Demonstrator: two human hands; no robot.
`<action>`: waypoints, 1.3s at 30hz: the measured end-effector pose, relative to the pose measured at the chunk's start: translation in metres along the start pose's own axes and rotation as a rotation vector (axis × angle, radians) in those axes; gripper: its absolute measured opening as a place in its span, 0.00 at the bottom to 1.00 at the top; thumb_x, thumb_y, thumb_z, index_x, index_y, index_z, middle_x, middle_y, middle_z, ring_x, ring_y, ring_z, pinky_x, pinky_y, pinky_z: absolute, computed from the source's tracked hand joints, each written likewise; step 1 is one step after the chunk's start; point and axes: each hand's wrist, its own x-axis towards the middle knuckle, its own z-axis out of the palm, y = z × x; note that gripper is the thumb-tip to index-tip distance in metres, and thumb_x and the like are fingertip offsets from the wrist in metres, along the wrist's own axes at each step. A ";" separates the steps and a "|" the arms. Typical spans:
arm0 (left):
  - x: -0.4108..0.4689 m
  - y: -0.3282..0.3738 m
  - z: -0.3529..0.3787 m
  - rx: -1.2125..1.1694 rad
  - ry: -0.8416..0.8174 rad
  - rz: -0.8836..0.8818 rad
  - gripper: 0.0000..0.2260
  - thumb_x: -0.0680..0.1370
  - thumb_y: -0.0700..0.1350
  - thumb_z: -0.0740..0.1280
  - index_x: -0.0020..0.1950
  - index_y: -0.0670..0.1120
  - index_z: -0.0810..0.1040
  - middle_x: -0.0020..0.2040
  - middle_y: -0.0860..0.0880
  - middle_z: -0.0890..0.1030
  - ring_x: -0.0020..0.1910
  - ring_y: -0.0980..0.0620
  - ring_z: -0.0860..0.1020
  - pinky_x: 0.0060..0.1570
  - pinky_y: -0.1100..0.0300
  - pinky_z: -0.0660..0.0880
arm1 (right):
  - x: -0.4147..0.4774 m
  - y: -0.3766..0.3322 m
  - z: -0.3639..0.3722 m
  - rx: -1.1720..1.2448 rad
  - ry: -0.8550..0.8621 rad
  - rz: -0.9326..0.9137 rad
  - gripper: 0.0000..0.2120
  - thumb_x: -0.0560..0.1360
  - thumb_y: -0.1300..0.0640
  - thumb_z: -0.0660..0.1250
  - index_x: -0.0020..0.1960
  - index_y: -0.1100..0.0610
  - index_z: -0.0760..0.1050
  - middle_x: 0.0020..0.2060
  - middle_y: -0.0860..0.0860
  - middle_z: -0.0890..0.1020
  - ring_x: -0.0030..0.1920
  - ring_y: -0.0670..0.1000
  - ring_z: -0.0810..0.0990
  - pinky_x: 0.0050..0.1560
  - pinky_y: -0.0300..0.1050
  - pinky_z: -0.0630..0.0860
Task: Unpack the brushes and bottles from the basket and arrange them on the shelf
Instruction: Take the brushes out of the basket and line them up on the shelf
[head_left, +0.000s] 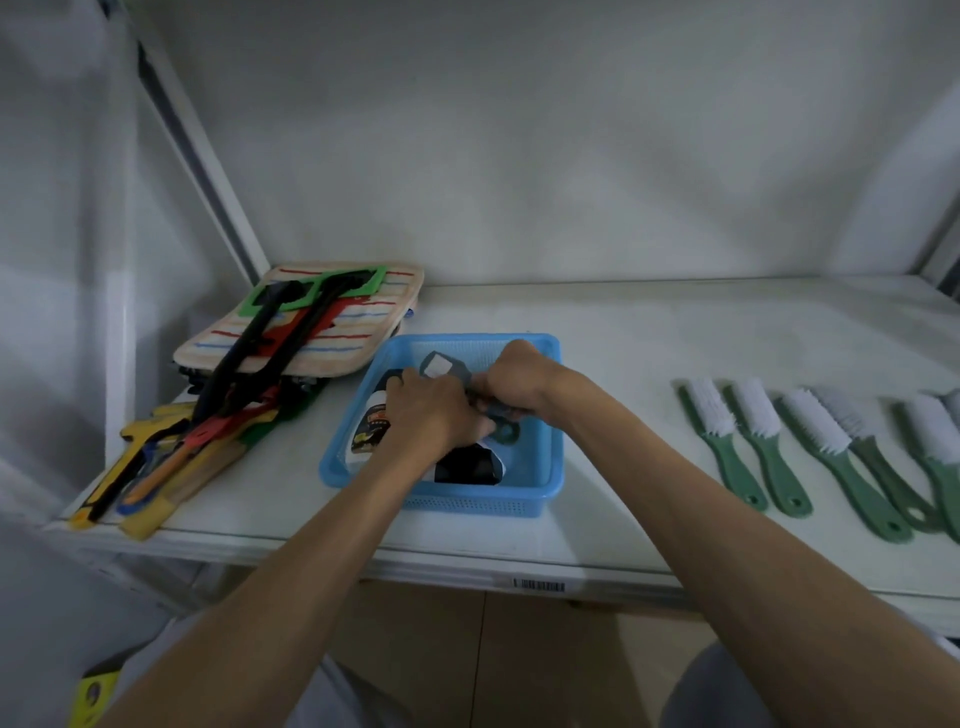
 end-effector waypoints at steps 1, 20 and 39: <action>0.001 0.002 0.001 -0.012 0.008 0.004 0.20 0.72 0.62 0.62 0.57 0.50 0.78 0.57 0.46 0.81 0.62 0.41 0.72 0.61 0.47 0.62 | -0.001 0.000 -0.002 0.027 0.007 0.010 0.07 0.77 0.63 0.61 0.41 0.62 0.75 0.28 0.56 0.80 0.29 0.52 0.73 0.28 0.42 0.69; 0.008 0.035 0.002 -0.133 0.019 -0.211 0.35 0.80 0.63 0.42 0.50 0.42 0.82 0.52 0.45 0.83 0.58 0.45 0.77 0.68 0.45 0.53 | -0.029 0.002 -0.020 0.305 0.387 -0.173 0.12 0.73 0.62 0.60 0.33 0.58 0.63 0.27 0.53 0.64 0.19 0.47 0.65 0.31 0.44 0.60; 0.028 0.034 -0.029 -0.907 -0.444 -0.377 0.09 0.80 0.47 0.60 0.50 0.41 0.72 0.33 0.47 0.76 0.24 0.57 0.69 0.23 0.67 0.61 | -0.045 0.022 -0.036 -0.017 0.462 -0.166 0.13 0.73 0.60 0.62 0.51 0.66 0.79 0.43 0.60 0.83 0.41 0.60 0.79 0.39 0.48 0.76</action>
